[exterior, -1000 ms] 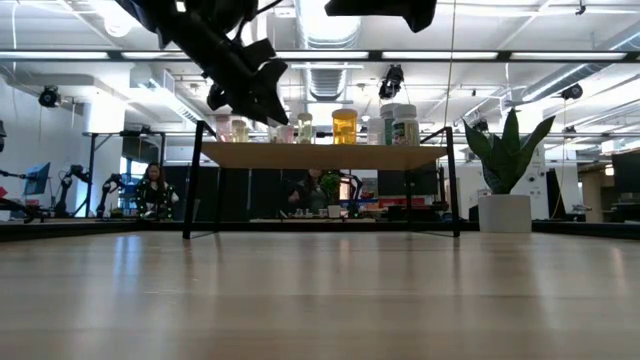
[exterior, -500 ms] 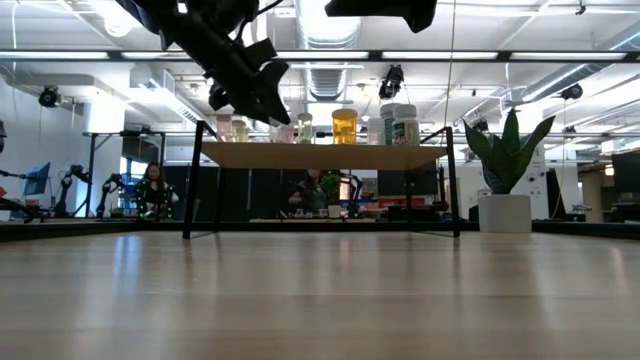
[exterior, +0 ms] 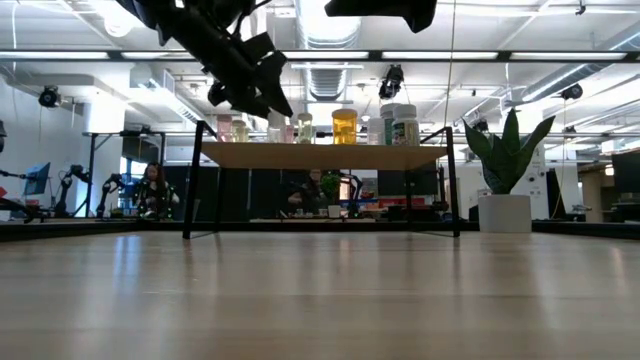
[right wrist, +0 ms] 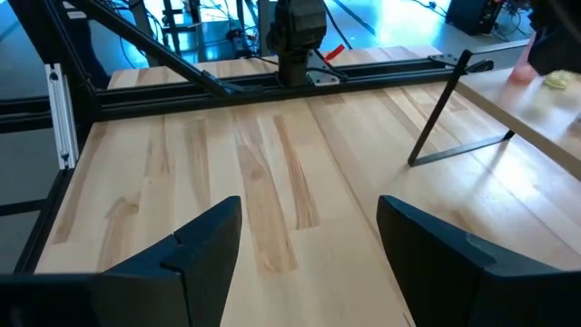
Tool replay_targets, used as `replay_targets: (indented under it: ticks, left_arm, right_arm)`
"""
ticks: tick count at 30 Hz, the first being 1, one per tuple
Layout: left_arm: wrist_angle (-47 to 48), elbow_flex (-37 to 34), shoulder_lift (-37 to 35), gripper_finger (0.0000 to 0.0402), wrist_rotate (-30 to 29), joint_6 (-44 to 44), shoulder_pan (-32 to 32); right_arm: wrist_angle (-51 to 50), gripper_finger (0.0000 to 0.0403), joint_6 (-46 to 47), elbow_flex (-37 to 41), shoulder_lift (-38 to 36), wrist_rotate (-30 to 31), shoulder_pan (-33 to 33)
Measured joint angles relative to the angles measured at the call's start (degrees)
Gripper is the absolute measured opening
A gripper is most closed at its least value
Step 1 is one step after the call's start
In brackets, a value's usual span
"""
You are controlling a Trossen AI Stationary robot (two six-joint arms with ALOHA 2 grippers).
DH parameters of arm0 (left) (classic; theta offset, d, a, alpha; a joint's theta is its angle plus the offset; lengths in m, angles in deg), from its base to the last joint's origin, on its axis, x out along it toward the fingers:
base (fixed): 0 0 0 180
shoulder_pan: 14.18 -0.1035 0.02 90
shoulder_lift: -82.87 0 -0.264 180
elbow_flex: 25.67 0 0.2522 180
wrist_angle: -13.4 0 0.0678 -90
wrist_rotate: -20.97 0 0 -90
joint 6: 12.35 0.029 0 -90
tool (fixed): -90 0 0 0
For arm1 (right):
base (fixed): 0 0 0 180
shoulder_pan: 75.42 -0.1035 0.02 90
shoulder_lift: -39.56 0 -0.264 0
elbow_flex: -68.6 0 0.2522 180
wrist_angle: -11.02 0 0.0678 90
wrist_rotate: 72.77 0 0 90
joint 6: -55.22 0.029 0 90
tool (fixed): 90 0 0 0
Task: Pick and place medicine bottles onto shelf by color
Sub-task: Return to Home Position
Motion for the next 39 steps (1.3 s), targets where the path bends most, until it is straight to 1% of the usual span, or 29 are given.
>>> replay_targets:
  ticks: [5,11,14,17,19,21,25,28,35,39]
  left_arm:
    - [0.25,0.00,-2.86,0.0240,0.29,-0.11,1.03]
    - [0.12,0.04,-8.34,0.0241,0.60,0.19,4.82]
    - [-0.14,0.09,-11.04,0.0240,0.71,2.94,7.91]
    - [-1.17,0.09,-13.66,0.0240,3.35,7.38,11.63]
    - [-1.83,0.09,-15.69,0.0239,5.09,9.09,14.23]
    - [-2.53,0.09,-17.78,0.0239,6.45,10.43,16.81]
    - [-3.24,-0.75,-22.54,0.0239,9.04,11.62,21.44]
    - [-3.12,-2.29,-26.04,0.0239,11.10,11.64,24.29]
    - [-3.08,-6.52,-35.18,0.0239,11.68,11.60,27.87]
    - [-3.26,-9.96,-40.96,0.0239,11.97,10.35,29.18]
  right_arm:
    - [0.07,0.0247,-0.09,0.00,0.00,0.02,0.00]
    - [1.77,0.0247,-2.00,0.00,0.02,0.02,0.00]
    - [5.44,0.0247,-6.28,0.04,0.02,-0.04,-0.14]
    - [11.28,0.0247,-13.35,0.04,-0.05,-0.12,-0.93]
    - [12.63,0.0247,-16.98,0.04,-0.91,-0.56,-1.31]
    - [12.48,0.0247,-18.22,0.04,-2.46,-0.76,-1.33]
    - [7.33,0.0247,-17.93,0.38,-7.37,-0.52,-1.27]
    - [5.04,0.0247,-17.53,3.05,-12.28,-0.37,-2.62]
    - [5.45,0.0247,-16.96,15.18,-26.98,0.08,-6.44]
    - [8.14,0.0246,-17.07,22.82,-34.90,0.09,-7.39]
